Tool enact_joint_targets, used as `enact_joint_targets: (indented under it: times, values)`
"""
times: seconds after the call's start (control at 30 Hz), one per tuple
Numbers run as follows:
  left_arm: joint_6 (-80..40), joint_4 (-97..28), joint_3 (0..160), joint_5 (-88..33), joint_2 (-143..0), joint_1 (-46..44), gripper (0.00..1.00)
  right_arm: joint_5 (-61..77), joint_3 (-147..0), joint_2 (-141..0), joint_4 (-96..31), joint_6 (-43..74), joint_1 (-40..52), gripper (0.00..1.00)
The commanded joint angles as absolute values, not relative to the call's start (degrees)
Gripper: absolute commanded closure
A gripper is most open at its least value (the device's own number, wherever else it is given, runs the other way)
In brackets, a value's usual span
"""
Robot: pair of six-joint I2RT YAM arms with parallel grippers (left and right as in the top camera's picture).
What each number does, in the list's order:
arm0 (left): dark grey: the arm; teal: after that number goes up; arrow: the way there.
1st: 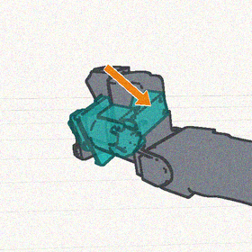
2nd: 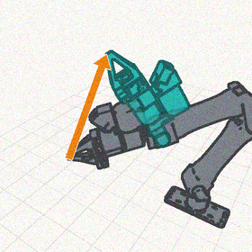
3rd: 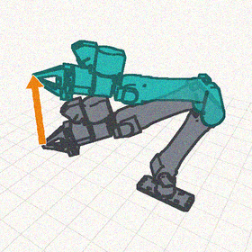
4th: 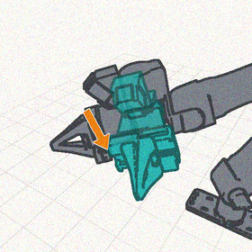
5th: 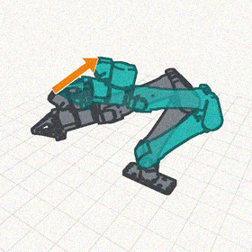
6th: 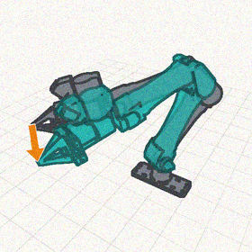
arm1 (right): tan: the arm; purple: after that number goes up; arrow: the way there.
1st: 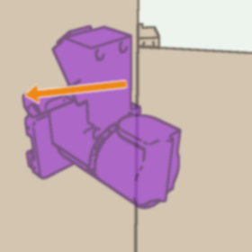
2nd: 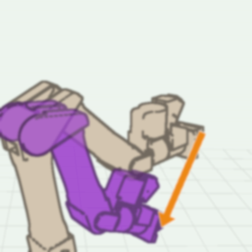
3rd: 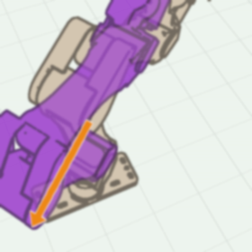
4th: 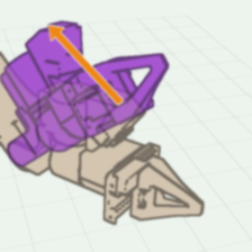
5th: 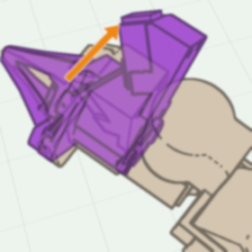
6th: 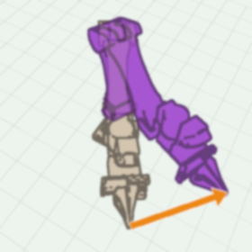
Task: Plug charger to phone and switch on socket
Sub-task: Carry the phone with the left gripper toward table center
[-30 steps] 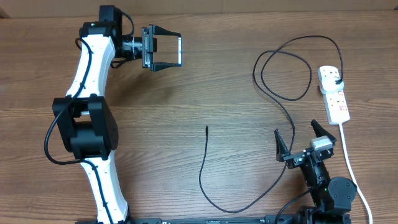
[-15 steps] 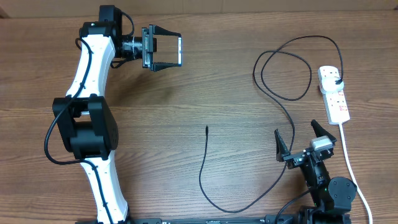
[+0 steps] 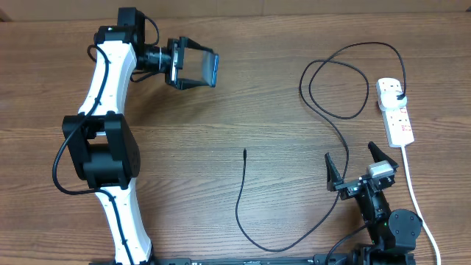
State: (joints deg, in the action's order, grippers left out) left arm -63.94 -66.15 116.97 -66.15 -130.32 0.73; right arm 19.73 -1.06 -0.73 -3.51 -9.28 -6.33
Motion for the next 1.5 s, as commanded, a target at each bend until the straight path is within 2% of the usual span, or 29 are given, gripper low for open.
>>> enact_joint_targets:
  times: [0.0,0.27,0.57,1.0,1.47]
  values:
    - [-59.77,-68.64,118.76,-52.51,-130.04,-0.1,0.96,20.03,-0.45,-0.16,-3.18,-9.47,-6.11,0.0]
    - [-59.72,-78.48,118.74,-27.51,-130.04,-2.46,0.96,20.03,-0.45,-0.16,-3.18,-9.47,-6.11,0.0]
    - [-59.81,-81.58,118.69,-11.97,-130.04,-8.12,0.96,20.03,-0.45,-0.16,-3.18,-9.47,-6.11,0.0]
    - [-59.66,-80.75,118.69,-8.36,-130.04,-13.52,0.96,20.03,-0.45,-0.16,-3.18,-9.47,-6.11,0.0]
    - [-50.74,-80.58,118.69,-8.38,-130.04,-15.31,0.96,20.97,-0.45,-0.16,-2.68,-9.45,-6.11,0.0]
